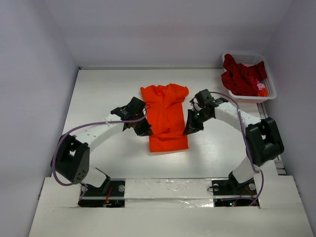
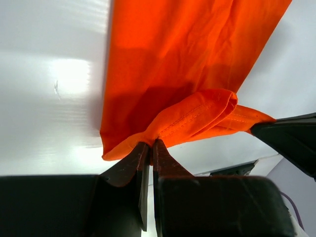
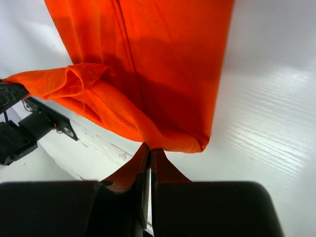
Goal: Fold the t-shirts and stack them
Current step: Fold the folded rectangular tshirt in 1/3 of the way
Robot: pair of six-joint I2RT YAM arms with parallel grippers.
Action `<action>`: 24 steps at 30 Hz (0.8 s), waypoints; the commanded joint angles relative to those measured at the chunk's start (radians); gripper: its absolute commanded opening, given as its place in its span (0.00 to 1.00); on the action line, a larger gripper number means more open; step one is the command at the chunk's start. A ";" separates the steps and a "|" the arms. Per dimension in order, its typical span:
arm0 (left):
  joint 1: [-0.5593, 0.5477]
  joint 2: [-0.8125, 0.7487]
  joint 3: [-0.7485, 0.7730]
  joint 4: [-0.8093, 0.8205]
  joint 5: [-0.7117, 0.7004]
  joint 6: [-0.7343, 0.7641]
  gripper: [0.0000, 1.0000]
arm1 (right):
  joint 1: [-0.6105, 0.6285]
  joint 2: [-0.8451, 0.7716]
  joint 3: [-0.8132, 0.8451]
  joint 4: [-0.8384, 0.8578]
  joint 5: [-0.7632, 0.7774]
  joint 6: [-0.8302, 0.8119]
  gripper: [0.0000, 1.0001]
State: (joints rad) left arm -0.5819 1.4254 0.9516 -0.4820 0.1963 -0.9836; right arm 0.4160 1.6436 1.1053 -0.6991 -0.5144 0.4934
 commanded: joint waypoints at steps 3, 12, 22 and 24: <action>0.037 0.055 0.098 -0.004 0.022 0.082 0.00 | -0.019 0.005 0.088 -0.010 0.039 -0.019 0.00; 0.056 0.133 0.171 -0.007 0.038 0.138 0.00 | -0.028 0.050 0.108 0.024 0.050 -0.013 0.00; 0.083 0.142 0.164 0.000 0.040 0.157 0.00 | -0.028 0.099 0.125 0.058 0.056 0.005 0.00; 0.083 0.145 0.165 0.002 0.041 0.157 0.00 | -0.028 0.110 0.136 0.059 0.056 0.008 0.00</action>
State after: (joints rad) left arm -0.5079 1.5738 1.0893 -0.4805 0.2356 -0.8463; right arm 0.3927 1.7374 1.1877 -0.6792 -0.4702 0.4946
